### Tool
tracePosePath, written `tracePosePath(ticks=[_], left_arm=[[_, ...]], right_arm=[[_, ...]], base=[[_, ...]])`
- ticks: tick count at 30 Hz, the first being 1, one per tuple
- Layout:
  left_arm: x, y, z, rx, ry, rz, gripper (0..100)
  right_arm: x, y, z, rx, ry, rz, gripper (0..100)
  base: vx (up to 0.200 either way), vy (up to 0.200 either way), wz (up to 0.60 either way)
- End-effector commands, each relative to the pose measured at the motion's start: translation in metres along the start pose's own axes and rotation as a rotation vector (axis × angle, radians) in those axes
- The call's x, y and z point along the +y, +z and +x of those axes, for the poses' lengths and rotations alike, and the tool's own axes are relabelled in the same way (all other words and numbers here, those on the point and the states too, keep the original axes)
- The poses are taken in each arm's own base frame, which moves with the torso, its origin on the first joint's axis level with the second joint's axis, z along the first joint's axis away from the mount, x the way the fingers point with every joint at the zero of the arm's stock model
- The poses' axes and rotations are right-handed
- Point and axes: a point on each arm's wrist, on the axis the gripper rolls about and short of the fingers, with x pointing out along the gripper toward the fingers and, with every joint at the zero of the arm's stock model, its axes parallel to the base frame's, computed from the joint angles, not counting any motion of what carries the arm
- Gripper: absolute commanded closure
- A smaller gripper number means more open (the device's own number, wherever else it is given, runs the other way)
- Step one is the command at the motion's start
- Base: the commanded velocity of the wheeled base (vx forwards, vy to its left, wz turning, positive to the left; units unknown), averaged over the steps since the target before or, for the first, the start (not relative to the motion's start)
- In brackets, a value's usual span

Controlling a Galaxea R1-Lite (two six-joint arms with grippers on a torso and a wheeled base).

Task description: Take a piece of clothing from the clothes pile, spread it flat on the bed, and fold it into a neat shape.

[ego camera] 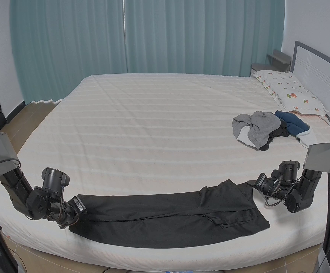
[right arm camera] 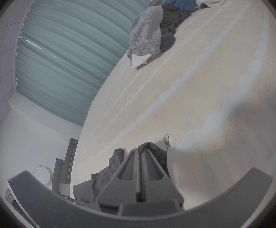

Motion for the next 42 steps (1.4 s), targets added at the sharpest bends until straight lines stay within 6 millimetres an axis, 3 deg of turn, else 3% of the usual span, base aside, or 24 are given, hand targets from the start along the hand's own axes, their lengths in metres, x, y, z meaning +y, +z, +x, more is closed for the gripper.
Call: tracePosePath(ticks=[1,10,17,18,26,28,31,33,37,42], left_arm=[[0.003,-0.001,0.004,-0.013,0.035,-0.011,100],[0.002,0.000,-0.001,-0.028,0.027,-0.016,100],[0.000,0.012,-0.017,-0.091,-0.028,-0.049,100],[0.000,0.012,-0.018,-0.093,-0.031,-0.052,100],[-0.002,0.015,-0.022,-0.129,-0.084,-0.090,100],[-0.003,0.015,-0.022,-0.141,-0.100,-0.090,100],[-0.004,0.016,-0.022,-0.148,-0.106,-0.091,100],[-0.006,0.018,-0.022,-0.160,-0.126,-0.097,100],[-0.010,0.020,-0.022,-0.186,-0.180,-0.161,100],[-0.011,0.020,-0.023,-0.193,-0.192,-0.173,100]], right_arm=[[-0.003,-0.004,0.001,-0.009,0.007,-0.009,100],[-0.002,-0.002,0.001,-0.038,0.007,-0.018,100],[0.005,-0.001,-0.008,-0.058,0.029,-0.031,100],[0.005,-0.002,-0.008,-0.059,0.031,-0.033,0],[0.010,0.005,-0.018,-0.090,0.038,-0.034,0],[0.021,0.013,-0.036,-0.118,0.041,-0.030,0],[0.030,0.011,-0.048,-0.115,0.048,-0.030,0],[0.052,0.001,-0.062,-0.082,0.060,-0.044,0],[0.076,-0.012,-0.062,-0.024,-0.008,-0.053,0],[0.091,-0.036,-0.069,0.015,-0.086,0.009,0]], base=[[0.000,0.000,0.00],[0.000,0.000,0.00],[0.000,0.000,0.00],[0.000,0.000,0.00],[0.000,0.000,0.00],[0.000,0.000,0.00],[0.000,0.000,0.00],[0.000,0.000,0.00],[0.000,0.000,0.00],[0.000,0.000,0.00]])
